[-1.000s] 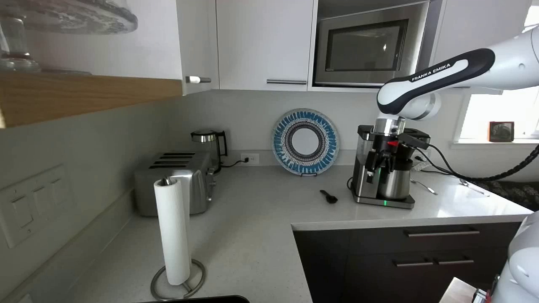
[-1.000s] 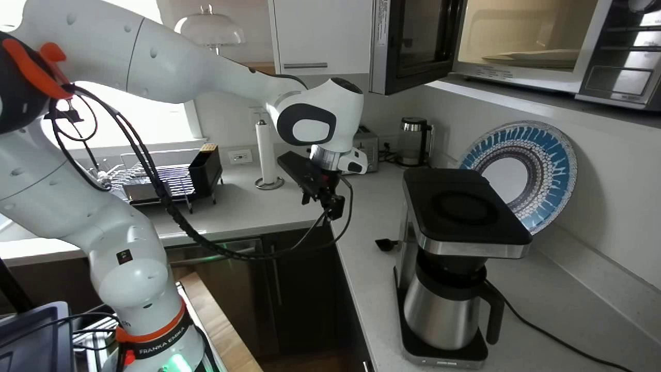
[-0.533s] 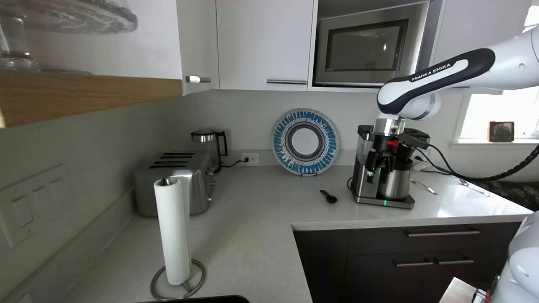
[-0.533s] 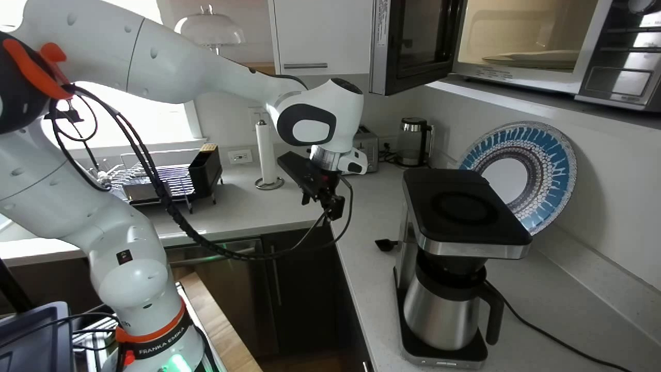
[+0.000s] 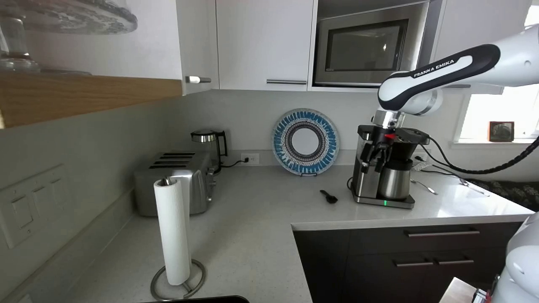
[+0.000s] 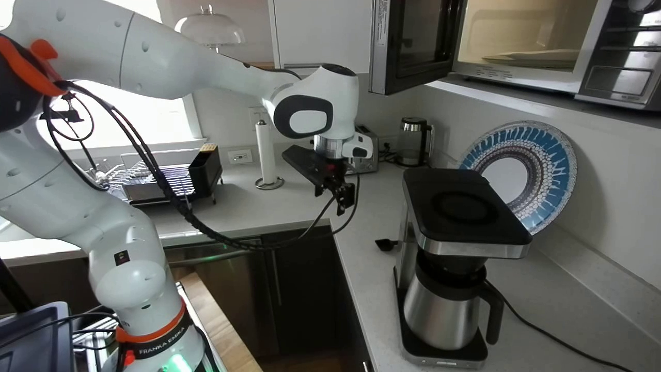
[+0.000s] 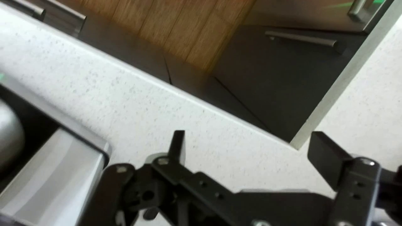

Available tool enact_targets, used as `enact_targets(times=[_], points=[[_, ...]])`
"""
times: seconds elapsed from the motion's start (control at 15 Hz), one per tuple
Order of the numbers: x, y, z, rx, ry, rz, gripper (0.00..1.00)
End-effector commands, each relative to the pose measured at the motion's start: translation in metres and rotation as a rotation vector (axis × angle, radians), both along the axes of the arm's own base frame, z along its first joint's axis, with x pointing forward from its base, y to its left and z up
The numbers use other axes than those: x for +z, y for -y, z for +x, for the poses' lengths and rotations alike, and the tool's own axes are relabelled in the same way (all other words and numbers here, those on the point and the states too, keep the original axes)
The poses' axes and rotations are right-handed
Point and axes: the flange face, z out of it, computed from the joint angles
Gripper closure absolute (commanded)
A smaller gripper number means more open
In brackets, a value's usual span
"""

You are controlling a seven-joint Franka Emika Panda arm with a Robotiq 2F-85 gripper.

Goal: Close the microwave door

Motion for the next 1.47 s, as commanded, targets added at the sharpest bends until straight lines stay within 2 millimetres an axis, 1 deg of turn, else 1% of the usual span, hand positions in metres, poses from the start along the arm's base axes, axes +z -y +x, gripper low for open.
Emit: enact_targets(times=[0.0,0.2,0.4,0.6,0.67,0.73,0.93,1.0,1.07,1.27,1.33,1.4], points=[[0.047,-0.014,-0.020,-0.071,0.108,-0.125,0.00],[0.077,-0.039,-0.041,-0.127,0.187,-0.231,0.00],[0.110,-0.064,-0.056,-0.200,0.309,-0.318,0.00],[0.134,-0.090,-0.067,-0.289,0.432,-0.370,0.00],[0.143,-0.096,-0.070,-0.317,0.477,-0.383,0.25],[0.151,-0.102,-0.072,-0.347,0.523,-0.392,0.27],[0.169,-0.110,-0.079,-0.454,0.646,-0.407,0.51],[0.173,-0.110,-0.080,-0.488,0.687,-0.405,0.58],[0.178,-0.111,-0.082,-0.523,0.728,-0.410,0.66],[0.190,-0.106,-0.089,-0.618,0.855,-0.421,0.89],[0.196,-0.103,-0.090,-0.646,0.898,-0.428,0.96],[0.202,-0.098,-0.090,-0.670,0.946,-0.429,1.00]])
